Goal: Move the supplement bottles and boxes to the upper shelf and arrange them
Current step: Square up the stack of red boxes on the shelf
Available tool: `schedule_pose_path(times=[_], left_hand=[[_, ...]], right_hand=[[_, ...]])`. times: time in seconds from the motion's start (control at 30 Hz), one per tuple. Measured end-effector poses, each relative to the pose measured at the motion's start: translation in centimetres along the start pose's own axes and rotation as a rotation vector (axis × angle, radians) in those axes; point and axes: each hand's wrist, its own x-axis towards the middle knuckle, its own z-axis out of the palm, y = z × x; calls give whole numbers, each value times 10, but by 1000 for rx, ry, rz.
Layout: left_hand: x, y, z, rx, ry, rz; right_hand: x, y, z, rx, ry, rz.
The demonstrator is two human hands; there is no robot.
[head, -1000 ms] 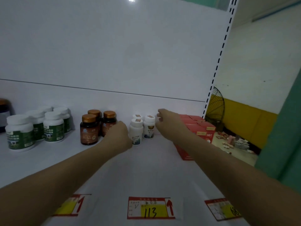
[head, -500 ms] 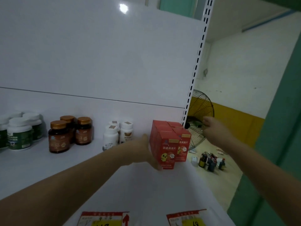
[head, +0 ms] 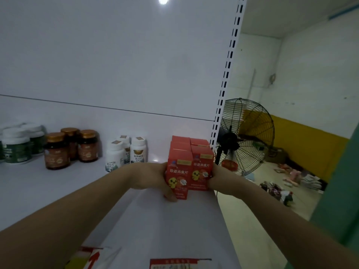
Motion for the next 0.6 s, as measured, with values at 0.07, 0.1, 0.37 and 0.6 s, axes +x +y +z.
schedule_pose_path(times=[0.07,0.1,0.37,0.6], left_hand=[[0,1,-1,-14,-12,-3],[1,0,-2,-12,-9,-3],[2,1,-3,-37,-21,-3],[4,-2,-2,-59,-7,-11]], right_hand=[[0,1,1,12,-14,-2],[0,2,1,18,-18,-2],[5,6,2,342,-73,-12],[9,7,7,313,-56,5]])
